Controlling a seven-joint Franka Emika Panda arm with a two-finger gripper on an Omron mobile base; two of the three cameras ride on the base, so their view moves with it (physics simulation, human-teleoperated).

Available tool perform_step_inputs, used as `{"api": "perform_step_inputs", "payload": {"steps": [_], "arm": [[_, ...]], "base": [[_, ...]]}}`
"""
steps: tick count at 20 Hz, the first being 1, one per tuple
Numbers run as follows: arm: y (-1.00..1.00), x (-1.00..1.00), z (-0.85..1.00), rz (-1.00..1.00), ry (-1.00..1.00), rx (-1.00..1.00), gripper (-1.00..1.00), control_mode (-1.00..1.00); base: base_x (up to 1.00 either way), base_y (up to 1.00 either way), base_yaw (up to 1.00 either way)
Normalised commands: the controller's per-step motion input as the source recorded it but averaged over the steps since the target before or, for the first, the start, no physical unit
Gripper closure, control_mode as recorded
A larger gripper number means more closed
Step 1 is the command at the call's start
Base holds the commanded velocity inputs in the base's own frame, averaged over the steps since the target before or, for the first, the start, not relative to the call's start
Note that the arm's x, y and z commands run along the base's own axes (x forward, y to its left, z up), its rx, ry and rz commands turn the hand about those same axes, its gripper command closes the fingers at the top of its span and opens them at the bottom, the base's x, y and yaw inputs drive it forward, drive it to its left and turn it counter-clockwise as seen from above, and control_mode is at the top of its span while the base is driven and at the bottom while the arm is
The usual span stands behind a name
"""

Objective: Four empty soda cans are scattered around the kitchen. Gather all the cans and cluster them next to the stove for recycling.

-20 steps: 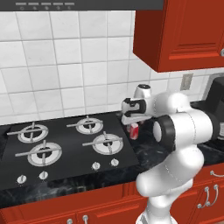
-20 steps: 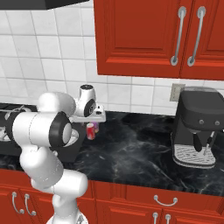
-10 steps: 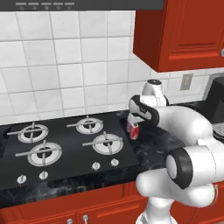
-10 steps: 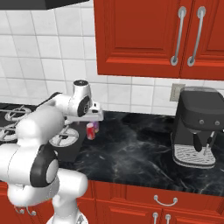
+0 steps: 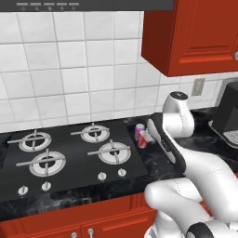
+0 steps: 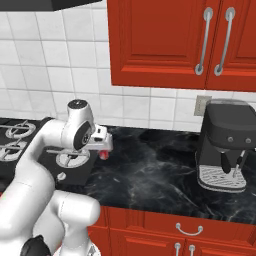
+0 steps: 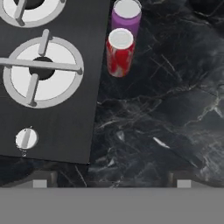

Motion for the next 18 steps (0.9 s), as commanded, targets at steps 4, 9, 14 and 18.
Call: {"api": "perform_step_inputs", "payload": {"steps": [4, 9, 14, 18], "arm": [[0.00, -0.67, 0.34, -0.12, -0.01, 0.00, -1.00, -1.00], [-0.05, -0.49, 0.46, -0.07, -0.03, 0.00, -1.00, -1.00], [0.00, 0.00, 0.00, 0.00, 0.00, 0.00, -1.00, 1.00], [0.00, 0.00, 0.00, 0.00, 0.00, 0.00, -1.00, 1.00]], "base": [[0.00, 0.00, 0.00], [0.00, 0.00, 0.00], [-0.80, -0.69, -0.02], [-0.73, -0.97, -0.11]]}}
